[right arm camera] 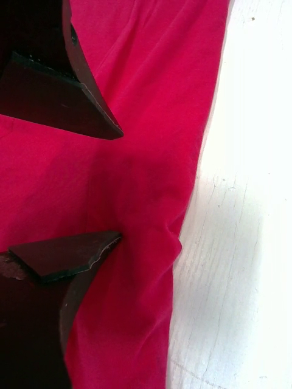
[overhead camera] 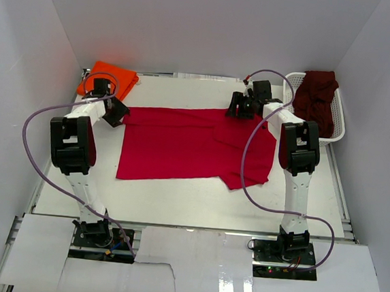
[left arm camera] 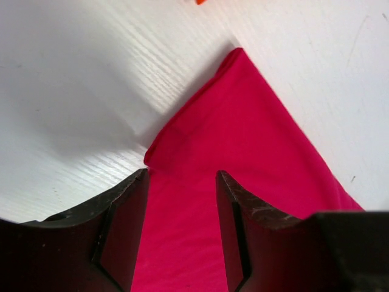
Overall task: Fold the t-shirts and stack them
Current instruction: Fold the flattened tshirt in 1/3 of the way
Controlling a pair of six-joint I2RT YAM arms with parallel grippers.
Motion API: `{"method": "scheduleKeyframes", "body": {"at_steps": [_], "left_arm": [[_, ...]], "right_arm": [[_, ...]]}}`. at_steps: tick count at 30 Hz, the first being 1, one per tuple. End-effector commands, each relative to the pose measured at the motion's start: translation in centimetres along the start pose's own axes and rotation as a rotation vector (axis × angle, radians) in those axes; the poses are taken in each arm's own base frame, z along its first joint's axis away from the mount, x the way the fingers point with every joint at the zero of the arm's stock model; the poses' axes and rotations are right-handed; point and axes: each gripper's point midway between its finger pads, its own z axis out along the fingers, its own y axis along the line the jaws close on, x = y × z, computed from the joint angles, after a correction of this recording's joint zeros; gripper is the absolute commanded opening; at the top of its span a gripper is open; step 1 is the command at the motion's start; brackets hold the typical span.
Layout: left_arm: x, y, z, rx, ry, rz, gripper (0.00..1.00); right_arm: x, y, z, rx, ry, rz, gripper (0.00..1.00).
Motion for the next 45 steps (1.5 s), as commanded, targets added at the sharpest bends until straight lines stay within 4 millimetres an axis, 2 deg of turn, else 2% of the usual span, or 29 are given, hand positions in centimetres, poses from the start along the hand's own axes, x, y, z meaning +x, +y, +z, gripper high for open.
{"method": "scheduleKeyframes", "body": {"at_steps": [1,9,18,20,25,29,32,45], "left_arm": [[-0.5,-1.4,0.0,0.025,-0.014,-0.017,0.59],[-0.5,-2.4,0.0,0.037,-0.020,-0.007,0.59],[-0.4,-1.6,0.6,-0.002,-0.017,-0.023,0.58],[-0.2,-1.7,1.1,0.001,-0.003,-0.018,0.52],[-0.1,-1.9,1.5,0.005,0.008,-0.020,0.24],[-0.2,-1.8,1.5,0.003,0.006,-0.014,0.16],[-0.2,-1.9,1.3,0.004,0.005,-0.011,0.02],[-0.6,-2.5,-0.5,0.019,0.018,-0.011,0.00]], "right_arm": [[1.6,-1.6,1.0,0.029,0.047,0.005,0.69],[1.4,-1.6,1.0,0.028,0.044,0.002,0.69],[1.4,-1.6,1.0,0.028,0.044,0.004,0.69],[1.4,-1.6,1.0,0.028,0.044,0.002,0.69],[1.4,-1.7,0.9,0.032,0.043,0.003,0.69],[1.5,-1.7,0.9,0.031,0.046,0.004,0.69],[1.4,-1.8,0.9,0.032,0.044,0.006,0.69],[1.8,-2.0,0.8,0.039,0.053,0.007,0.69]]}}
